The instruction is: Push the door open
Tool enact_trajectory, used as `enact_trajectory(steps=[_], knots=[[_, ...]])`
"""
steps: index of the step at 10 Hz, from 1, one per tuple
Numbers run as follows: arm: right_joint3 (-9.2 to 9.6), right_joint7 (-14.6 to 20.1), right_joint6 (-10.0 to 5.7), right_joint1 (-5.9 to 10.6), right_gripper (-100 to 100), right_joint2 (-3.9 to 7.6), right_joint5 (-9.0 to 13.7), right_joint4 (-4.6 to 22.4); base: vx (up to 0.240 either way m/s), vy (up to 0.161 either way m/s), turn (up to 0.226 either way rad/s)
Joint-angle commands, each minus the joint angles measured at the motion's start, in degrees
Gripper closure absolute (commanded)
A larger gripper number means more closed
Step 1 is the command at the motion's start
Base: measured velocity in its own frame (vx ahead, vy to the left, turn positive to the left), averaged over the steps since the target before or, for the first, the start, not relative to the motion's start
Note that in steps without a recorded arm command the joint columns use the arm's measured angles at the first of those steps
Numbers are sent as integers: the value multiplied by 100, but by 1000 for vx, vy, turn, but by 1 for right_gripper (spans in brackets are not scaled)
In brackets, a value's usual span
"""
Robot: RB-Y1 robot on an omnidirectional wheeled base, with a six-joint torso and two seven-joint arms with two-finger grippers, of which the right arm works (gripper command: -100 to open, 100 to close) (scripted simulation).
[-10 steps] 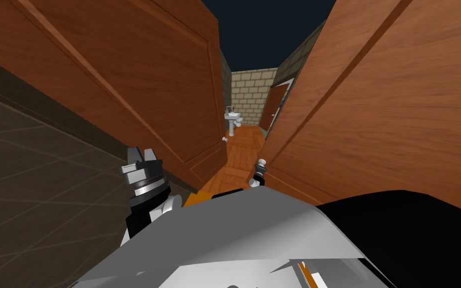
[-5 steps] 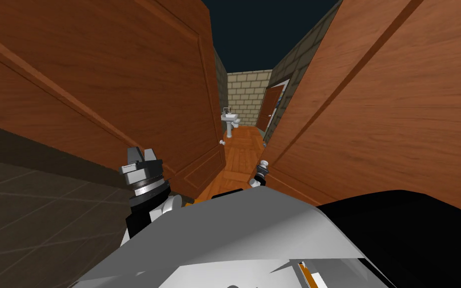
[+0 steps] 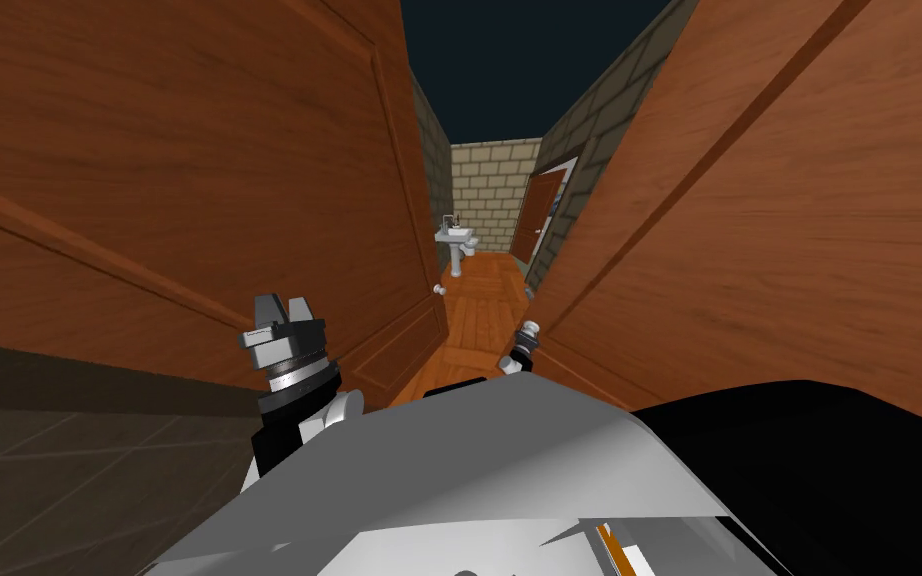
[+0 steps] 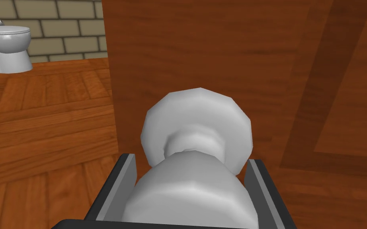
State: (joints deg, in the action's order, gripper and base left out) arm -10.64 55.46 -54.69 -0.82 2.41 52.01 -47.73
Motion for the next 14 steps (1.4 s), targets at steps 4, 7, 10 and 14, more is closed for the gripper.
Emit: enact_trajectory(steps=[4, 7, 10, 14], knots=[[-205, -157, -184, -62, 100, 64, 153, -140, 138, -141, -65], [-291, -219, -270, -50, 100, 59, 229, -137, 127, -95, -44], [-441, -327, -420, -30, 100, 13, 362, -133, 153, -120, -71], [-531, -391, -510, -18, 100, -39, 441, -130, 115, -104, -53]])
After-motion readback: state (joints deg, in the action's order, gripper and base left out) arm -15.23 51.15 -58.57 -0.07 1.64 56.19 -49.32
